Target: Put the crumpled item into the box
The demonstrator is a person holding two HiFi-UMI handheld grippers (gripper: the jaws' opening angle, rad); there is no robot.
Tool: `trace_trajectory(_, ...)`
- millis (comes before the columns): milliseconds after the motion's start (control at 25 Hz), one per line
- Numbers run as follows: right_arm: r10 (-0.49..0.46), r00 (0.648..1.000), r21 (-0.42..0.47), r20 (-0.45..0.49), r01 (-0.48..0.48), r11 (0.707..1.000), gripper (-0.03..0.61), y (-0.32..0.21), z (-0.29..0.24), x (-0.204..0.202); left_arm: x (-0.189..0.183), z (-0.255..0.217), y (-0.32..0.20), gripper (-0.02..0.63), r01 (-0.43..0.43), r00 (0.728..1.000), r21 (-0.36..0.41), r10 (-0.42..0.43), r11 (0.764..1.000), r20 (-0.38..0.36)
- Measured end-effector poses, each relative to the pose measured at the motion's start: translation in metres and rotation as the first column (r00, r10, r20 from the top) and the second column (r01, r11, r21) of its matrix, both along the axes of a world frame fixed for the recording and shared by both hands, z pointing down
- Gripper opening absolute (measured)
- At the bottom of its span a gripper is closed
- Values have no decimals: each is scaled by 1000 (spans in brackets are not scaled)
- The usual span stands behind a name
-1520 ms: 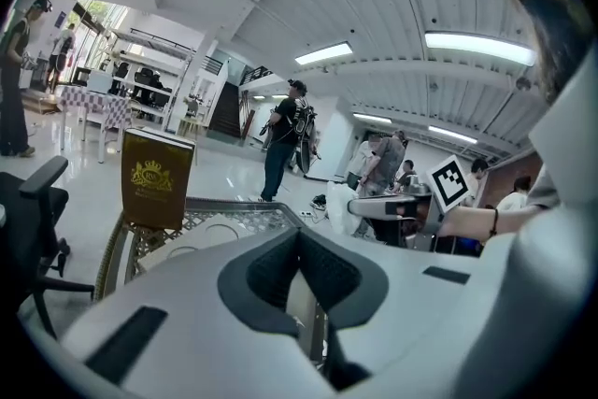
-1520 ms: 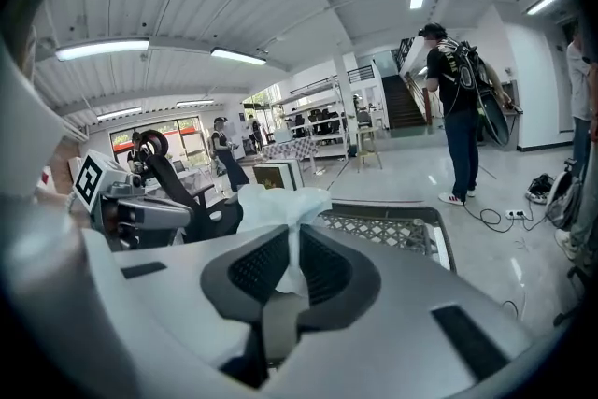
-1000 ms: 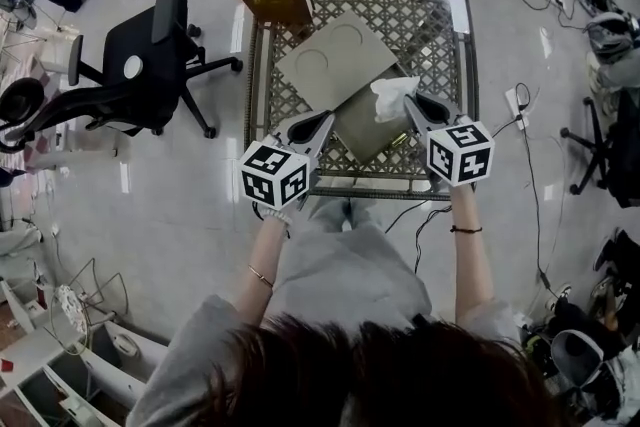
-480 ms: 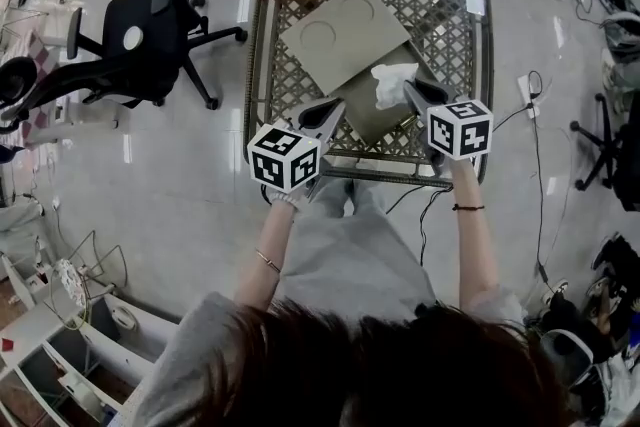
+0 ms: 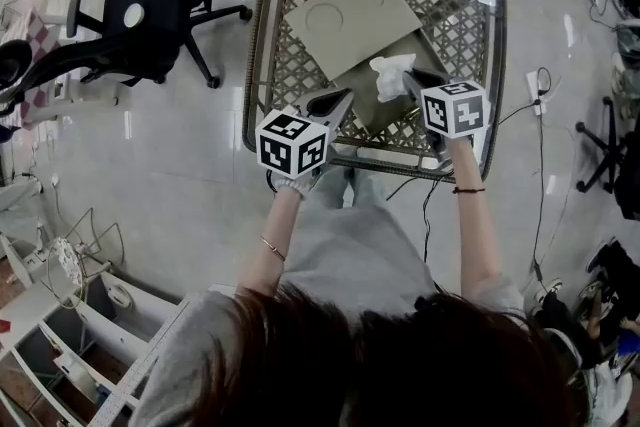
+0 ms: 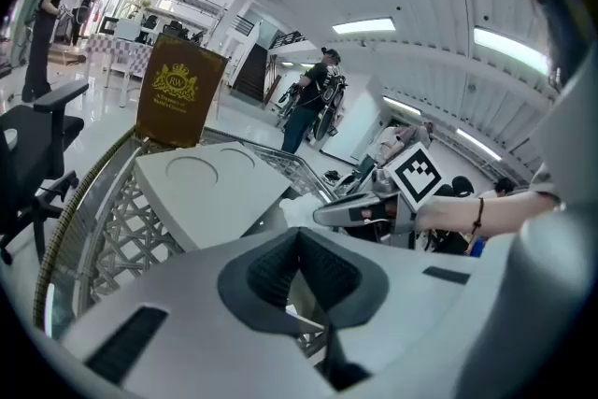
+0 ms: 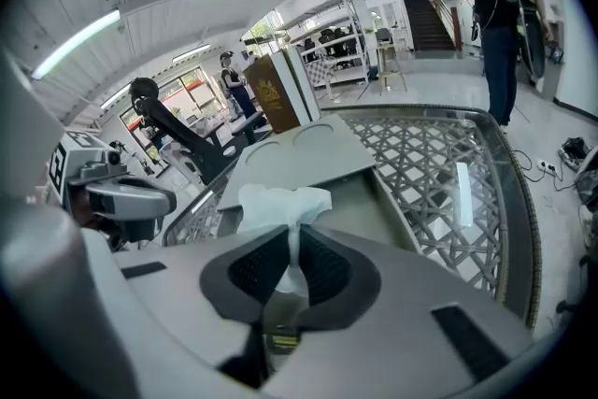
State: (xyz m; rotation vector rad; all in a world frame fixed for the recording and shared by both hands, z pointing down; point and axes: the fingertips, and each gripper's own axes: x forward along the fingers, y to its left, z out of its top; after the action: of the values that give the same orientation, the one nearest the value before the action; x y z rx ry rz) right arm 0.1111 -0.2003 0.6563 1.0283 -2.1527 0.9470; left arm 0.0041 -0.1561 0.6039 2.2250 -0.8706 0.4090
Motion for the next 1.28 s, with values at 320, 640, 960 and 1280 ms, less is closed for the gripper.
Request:
trace_trajectory(320,-39,997,-78,-65,34,996,52,0,22,-3,5,15,2,17,1,1000,-42,-1,999,3)
trace_trajectory(640,-67,985,-104,-162,51,993,52,-1,36,0,8,24,4,17,2,1000,-70,-1,998,3)
trace_trajectory(960,-78,979,-113,-188,57,992,54,0,42,-1,5,28,7,17,14,1000,-82,-14,997,2)
trace_trajectory(1280,-28,981,-107,-190,8,994,102,-4,41,-2,2,27,8,17,21,1000,-87,-21,996,-1)
